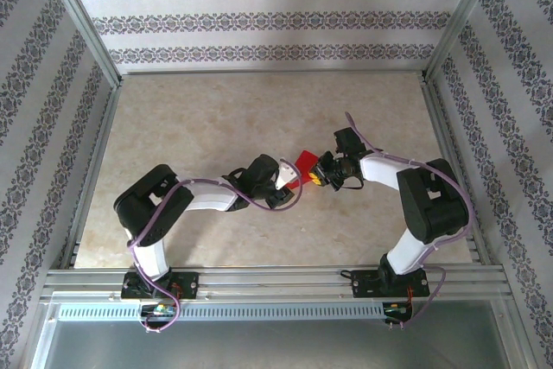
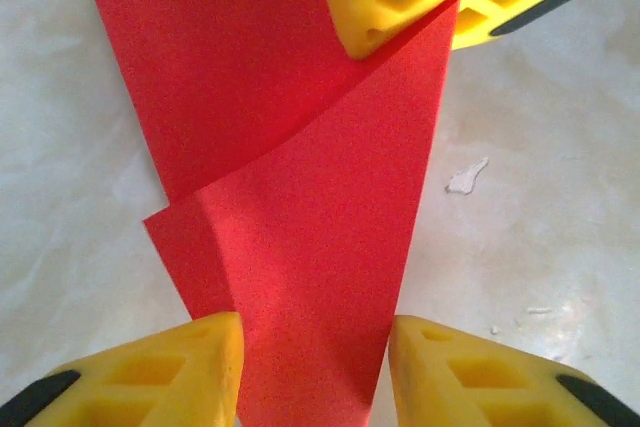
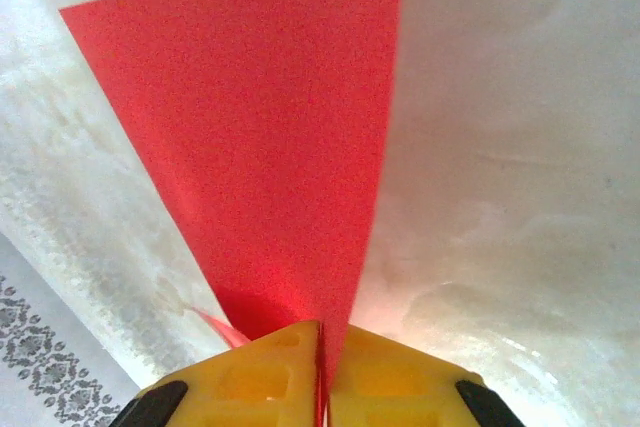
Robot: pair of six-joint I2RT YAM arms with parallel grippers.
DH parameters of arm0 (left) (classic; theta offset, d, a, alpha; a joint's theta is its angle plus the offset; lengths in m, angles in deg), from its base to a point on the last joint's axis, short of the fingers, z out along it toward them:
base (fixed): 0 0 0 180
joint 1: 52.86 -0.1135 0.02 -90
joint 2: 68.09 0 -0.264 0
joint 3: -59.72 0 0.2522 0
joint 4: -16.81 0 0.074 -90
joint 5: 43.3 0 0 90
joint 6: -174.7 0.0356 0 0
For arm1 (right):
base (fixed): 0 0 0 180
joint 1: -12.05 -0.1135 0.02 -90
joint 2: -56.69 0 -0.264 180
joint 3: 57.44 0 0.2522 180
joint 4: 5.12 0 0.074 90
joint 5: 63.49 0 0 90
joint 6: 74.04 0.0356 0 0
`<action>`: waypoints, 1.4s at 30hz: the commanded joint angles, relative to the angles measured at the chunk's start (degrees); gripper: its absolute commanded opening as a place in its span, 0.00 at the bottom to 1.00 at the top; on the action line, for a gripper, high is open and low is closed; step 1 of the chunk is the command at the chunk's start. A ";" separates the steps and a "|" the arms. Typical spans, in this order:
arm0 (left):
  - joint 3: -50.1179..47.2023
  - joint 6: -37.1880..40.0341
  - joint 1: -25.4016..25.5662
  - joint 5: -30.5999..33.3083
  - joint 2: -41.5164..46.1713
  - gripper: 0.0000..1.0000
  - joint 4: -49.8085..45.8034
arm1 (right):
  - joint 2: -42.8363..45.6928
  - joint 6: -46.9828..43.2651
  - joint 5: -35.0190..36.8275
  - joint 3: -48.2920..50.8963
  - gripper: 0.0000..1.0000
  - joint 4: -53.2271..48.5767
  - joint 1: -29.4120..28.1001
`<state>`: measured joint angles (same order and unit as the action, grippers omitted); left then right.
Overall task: Fold a paper plane with a square sheet of paper (pick it up from the middle)
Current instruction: Fold the wing for the fifth time at the center of the table.
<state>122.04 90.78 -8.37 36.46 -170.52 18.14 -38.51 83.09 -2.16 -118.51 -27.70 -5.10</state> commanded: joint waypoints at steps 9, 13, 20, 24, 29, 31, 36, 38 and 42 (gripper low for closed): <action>6.55 -7.08 3.19 7.12 2.72 0.53 -10.91 | 4.49 2.90 3.52 -2.32 0.08 -2.91 -1.04; 7.75 -8.58 4.49 10.12 1.51 0.50 -11.69 | 4.23 3.70 3.62 -2.70 0.08 -3.55 -1.05; 7.91 -10.65 6.20 12.52 -0.97 0.48 -9.71 | 4.49 5.36 3.38 -3.18 0.08 -3.89 -1.05; 7.95 -11.35 6.72 13.94 -2.62 0.48 -8.14 | 4.58 5.68 3.20 -3.32 0.07 -4.24 -1.05; 8.36 -11.48 7.10 17.38 -4.09 0.40 -7.28 | 4.58 6.21 2.65 -3.40 0.07 -4.17 -1.05; 8.24 -11.53 7.23 18.33 -4.28 0.38 -6.54 | 4.66 6.43 2.41 -3.40 0.08 -4.19 -1.05; 8.09 -12.06 7.45 20.84 -4.55 0.32 -5.19 | 4.58 7.11 1.48 -3.16 0.09 -3.93 -1.13; 8.02 -12.06 7.45 20.71 -4.59 0.32 -4.75 | 4.52 7.22 1.25 -3.05 0.10 -3.78 -1.13; 8.05 -12.07 7.54 20.18 -4.82 0.29 -4.19 | 4.41 7.31 0.67 -3.05 0.11 -3.61 -1.13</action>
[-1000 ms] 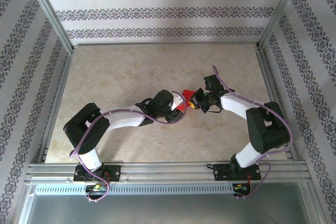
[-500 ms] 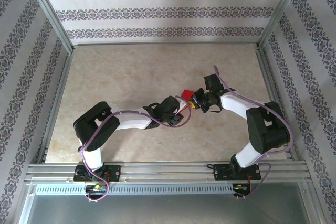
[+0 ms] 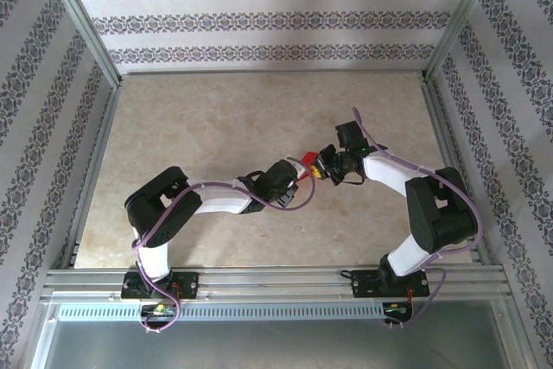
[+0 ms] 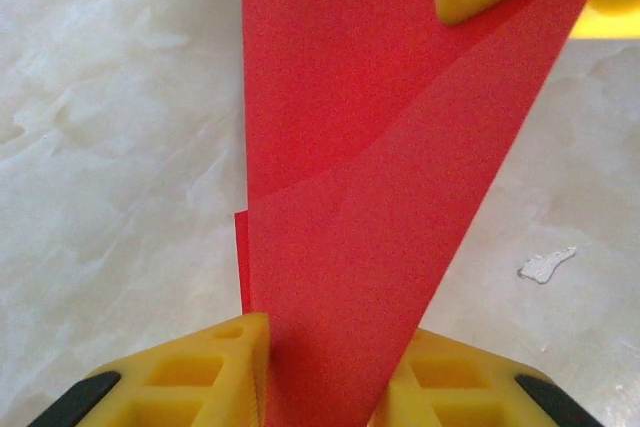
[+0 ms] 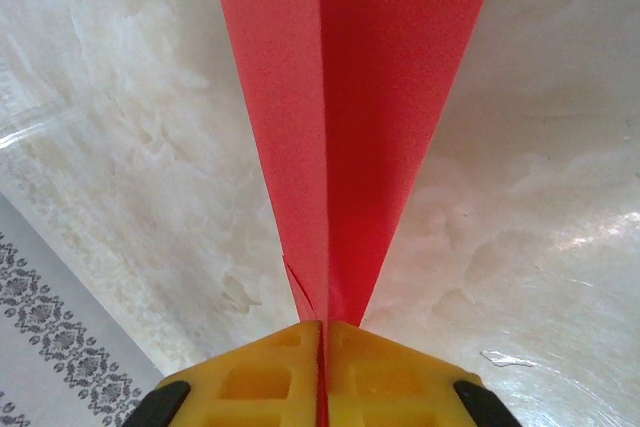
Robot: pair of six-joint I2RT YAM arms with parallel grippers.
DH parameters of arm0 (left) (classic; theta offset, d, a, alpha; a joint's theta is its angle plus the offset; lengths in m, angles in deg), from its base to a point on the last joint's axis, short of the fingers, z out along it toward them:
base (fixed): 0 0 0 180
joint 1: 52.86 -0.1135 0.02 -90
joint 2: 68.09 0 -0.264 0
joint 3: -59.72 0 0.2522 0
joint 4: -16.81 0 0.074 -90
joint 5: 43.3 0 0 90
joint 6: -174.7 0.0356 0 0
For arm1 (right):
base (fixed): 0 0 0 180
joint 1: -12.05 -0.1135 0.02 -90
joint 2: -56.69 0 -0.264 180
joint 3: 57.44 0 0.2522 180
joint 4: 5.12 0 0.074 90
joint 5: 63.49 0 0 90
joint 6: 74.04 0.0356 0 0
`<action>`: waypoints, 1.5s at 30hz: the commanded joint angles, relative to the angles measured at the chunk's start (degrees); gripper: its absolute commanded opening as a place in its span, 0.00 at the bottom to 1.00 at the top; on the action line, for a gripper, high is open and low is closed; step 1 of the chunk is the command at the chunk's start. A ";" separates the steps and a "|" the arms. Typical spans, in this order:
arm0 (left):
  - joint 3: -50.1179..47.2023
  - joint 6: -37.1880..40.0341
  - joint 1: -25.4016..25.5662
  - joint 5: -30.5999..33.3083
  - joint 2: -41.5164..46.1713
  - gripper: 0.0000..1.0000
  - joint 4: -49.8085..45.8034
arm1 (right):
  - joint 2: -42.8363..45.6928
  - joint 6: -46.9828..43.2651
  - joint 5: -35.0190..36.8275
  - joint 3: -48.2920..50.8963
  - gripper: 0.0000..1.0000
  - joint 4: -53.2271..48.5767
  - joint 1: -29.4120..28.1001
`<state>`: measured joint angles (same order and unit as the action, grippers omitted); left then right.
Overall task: Fold a paper plane with a square sheet of paper (pick it up from the middle)
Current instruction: Fold the wing for the fifth time at the center of the table.
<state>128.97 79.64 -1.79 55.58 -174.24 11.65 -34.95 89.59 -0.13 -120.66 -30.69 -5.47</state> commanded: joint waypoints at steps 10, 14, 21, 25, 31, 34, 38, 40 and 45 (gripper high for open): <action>-1.23 -0.05 0.96 -0.68 -0.42 0.16 4.80 | 2.34 -6.25 2.69 -1.06 0.39 -2.32 1.57; -3.66 -0.99 0.87 -1.84 0.45 0.16 8.11 | 4.87 -15.52 9.17 -2.40 0.55 -6.08 2.49; -5.72 -2.99 0.74 -3.14 0.65 0.14 11.30 | 10.16 -27.82 18.20 -1.29 0.81 -7.63 3.80; -6.18 -3.99 0.70 -4.01 0.91 0.14 12.21 | 12.54 -31.52 21.59 -0.50 0.93 -8.05 4.12; -6.48 -6.20 -0.17 -6.95 0.80 0.12 12.93 | 14.76 -35.79 18.97 2.63 0.98 -4.62 4.67; -6.47 -7.39 -0.68 -8.38 0.81 0.12 12.76 | 16.25 -39.16 15.77 5.60 0.98 -0.80 5.33; -6.62 -8.86 -1.23 -10.13 0.75 0.11 12.95 | 16.40 -40.92 7.22 10.07 0.89 6.85 7.55; -6.39 -9.35 -1.41 -10.76 0.65 0.11 12.46 | 14.89 -39.88 0.65 11.22 0.84 11.26 8.34; -5.44 -10.14 -1.76 -12.06 0.31 0.10 11.03 | 9.24 -33.67 -8.60 12.87 0.71 21.54 8.13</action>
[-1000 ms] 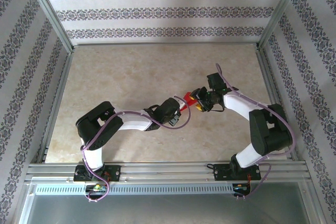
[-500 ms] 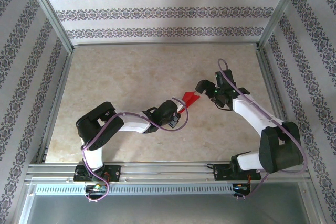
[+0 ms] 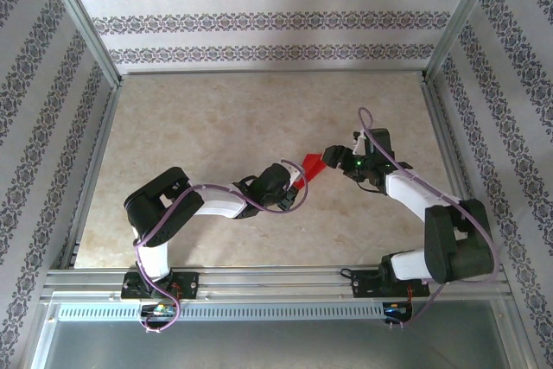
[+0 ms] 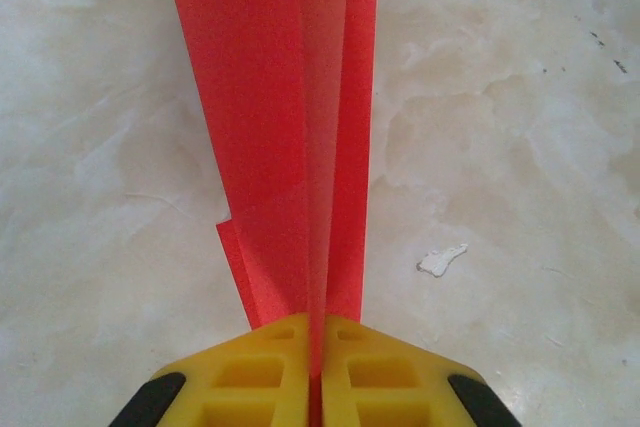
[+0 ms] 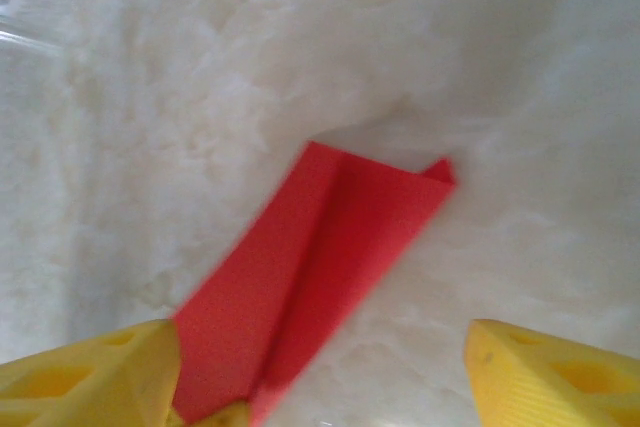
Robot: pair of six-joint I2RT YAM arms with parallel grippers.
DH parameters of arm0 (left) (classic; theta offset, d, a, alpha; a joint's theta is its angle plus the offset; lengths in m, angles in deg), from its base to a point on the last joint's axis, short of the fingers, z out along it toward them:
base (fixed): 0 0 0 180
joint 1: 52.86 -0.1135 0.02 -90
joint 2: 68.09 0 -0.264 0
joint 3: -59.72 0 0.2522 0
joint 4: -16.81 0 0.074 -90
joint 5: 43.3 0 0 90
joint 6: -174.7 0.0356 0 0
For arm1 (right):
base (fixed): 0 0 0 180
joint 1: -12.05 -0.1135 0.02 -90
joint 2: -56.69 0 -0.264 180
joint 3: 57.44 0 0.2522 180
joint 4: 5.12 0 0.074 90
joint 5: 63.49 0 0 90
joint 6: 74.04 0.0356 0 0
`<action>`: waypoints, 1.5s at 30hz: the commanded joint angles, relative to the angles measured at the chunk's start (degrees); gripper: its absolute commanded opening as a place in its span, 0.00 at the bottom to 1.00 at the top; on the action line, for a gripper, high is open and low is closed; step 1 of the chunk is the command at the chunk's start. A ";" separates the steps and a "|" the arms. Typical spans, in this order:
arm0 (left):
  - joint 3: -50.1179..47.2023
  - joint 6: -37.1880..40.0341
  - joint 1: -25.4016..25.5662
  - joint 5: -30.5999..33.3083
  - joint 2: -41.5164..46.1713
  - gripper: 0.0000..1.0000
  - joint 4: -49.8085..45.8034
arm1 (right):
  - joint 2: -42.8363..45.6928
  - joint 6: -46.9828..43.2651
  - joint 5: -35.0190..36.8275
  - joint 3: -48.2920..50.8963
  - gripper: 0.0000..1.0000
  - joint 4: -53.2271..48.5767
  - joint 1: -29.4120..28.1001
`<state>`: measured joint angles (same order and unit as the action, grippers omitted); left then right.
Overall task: Fold a paper plane with a square sheet of paper (pick it up from the middle)
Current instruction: Fold the wing for the fifth time at the center of the table.
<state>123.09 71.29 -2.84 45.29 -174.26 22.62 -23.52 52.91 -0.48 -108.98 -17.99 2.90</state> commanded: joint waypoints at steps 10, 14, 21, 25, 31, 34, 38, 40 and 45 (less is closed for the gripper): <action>1.37 -2.50 -0.89 -2.28 -0.55 0.08 -1.29 | -9.30 7.16 -7.73 -0.20 0.60 11.32 -2.58; 1.63 -2.76 -0.98 -2.46 -0.83 0.08 -1.55 | -11.99 7.86 -7.93 -1.33 0.60 11.90 -3.69; 1.98 -3.27 -1.06 -3.05 -1.13 0.07 -1.82 | -13.92 9.18 -7.89 -0.38 0.62 14.67 -4.13; 2.28 -4.53 -1.24 -4.10 -1.42 0.06 -1.91 | -14.35 9.06 -7.56 0.42 0.61 15.67 -4.02; 2.19 -6.88 -2.83 -4.96 -1.13 0.04 -2.92 | -12.50 9.89 -7.97 1.66 0.61 18.10 -3.25; 1.34 -6.53 -4.49 -4.13 0.82 0.04 -4.75 | -9.31 8.84 -7.18 1.50 0.65 17.00 -2.55; 0.26 -4.41 -6.31 -0.82 3.92 0.04 -8.32 | -6.45 7.38 -6.12 1.30 0.69 15.29 -2.25; -0.36 -3.11 -6.77 2.11 5.32 0.03 -10.48 | -5.78 7.46 -5.59 1.55 0.70 15.28 -2.20; -1.18 -0.49 -6.87 8.38 8.02 0.03 -14.94 | -5.76 7.78 -5.08 1.57 0.70 15.27 -2.22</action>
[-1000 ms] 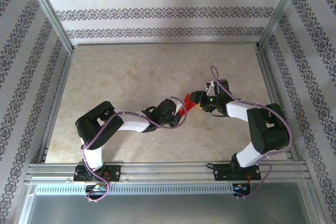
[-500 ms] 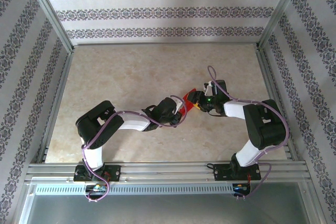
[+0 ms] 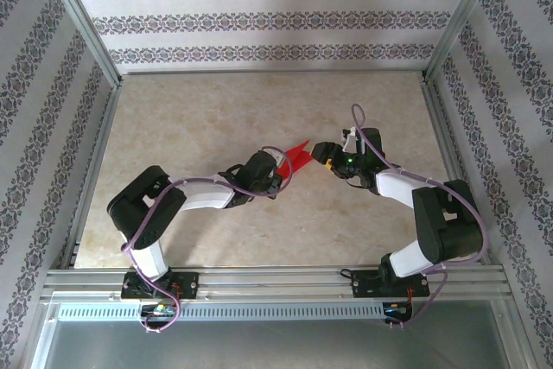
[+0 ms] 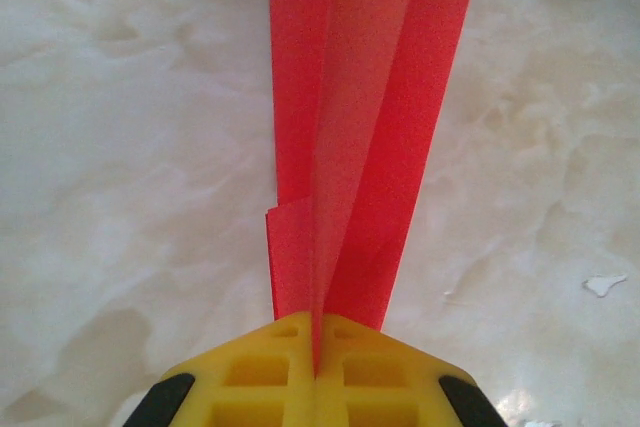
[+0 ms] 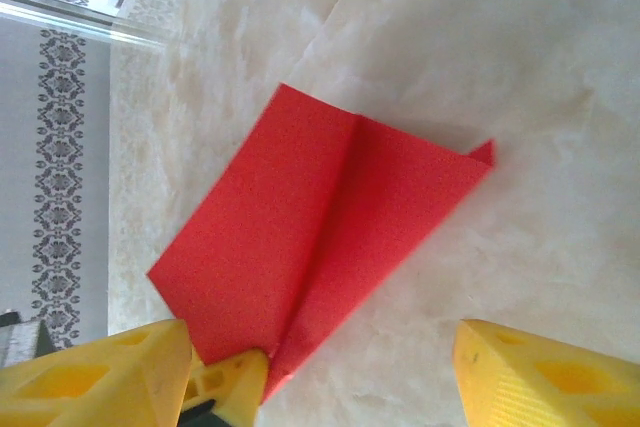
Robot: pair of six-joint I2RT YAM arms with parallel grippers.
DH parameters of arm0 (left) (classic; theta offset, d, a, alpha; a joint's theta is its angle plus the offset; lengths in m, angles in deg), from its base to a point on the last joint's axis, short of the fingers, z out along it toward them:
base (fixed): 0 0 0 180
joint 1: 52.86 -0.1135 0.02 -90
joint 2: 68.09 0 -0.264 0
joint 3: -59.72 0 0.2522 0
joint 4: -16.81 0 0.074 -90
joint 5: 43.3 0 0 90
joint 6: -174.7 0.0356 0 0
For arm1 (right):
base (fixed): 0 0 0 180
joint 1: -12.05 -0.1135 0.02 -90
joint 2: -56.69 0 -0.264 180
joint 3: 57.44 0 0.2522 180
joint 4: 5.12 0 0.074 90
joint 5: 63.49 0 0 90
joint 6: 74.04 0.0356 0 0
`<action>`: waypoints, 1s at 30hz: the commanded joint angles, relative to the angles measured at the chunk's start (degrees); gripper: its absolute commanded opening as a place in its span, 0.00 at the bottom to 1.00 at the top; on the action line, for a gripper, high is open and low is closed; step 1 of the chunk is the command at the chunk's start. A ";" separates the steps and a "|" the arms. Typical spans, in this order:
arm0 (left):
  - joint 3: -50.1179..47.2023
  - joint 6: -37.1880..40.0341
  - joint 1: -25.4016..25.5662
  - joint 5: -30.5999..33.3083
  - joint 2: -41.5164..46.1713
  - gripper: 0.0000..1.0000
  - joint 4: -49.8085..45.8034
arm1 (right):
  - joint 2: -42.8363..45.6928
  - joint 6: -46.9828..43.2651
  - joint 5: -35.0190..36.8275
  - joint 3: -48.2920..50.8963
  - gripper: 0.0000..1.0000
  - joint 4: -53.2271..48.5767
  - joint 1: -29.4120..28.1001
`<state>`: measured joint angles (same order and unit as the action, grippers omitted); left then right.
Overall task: Fold a paper plane with a square sheet of paper (pick it up from the middle)
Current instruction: Fold the wing for the fifth time at the center of the table.
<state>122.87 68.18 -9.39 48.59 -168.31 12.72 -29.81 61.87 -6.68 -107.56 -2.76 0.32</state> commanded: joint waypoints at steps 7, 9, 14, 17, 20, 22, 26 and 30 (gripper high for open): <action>-1.23 2.98 0.19 8.51 4.76 0.04 -6.43 | 0.19 -0.65 1.28 -0.20 0.70 0.05 0.34; -0.35 3.06 1.03 8.35 3.50 0.04 -6.84 | 0.01 -0.54 1.37 -0.35 0.70 0.04 0.33; 2.89 2.65 3.28 9.72 -1.07 0.03 -8.80 | -1.18 0.09 0.60 -0.72 0.70 0.05 0.19; 3.85 2.11 3.80 8.99 -2.29 0.03 -8.92 | -1.77 0.48 0.23 -0.78 0.70 0.11 0.27; 4.56 1.51 4.00 7.53 -3.31 0.03 -9.10 | -2.00 0.63 0.32 -0.81 0.69 0.01 0.25; 5.38 0.85 4.01 6.54 -4.20 0.03 -9.93 | -2.23 0.71 0.45 -0.91 0.69 -0.12 0.26; 6.76 -0.76 4.11 5.47 -5.52 0.03 -11.27 | -2.86 1.02 0.58 -0.91 0.69 -0.13 0.31; 7.12 -1.85 4.17 4.58 -6.29 0.03 -11.30 | -3.30 1.19 0.58 -0.91 0.68 -0.25 0.22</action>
<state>128.95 68.29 -5.96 54.45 -173.60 3.80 -32.41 62.59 -5.94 -107.56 -2.80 0.32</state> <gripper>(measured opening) 0.055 0.685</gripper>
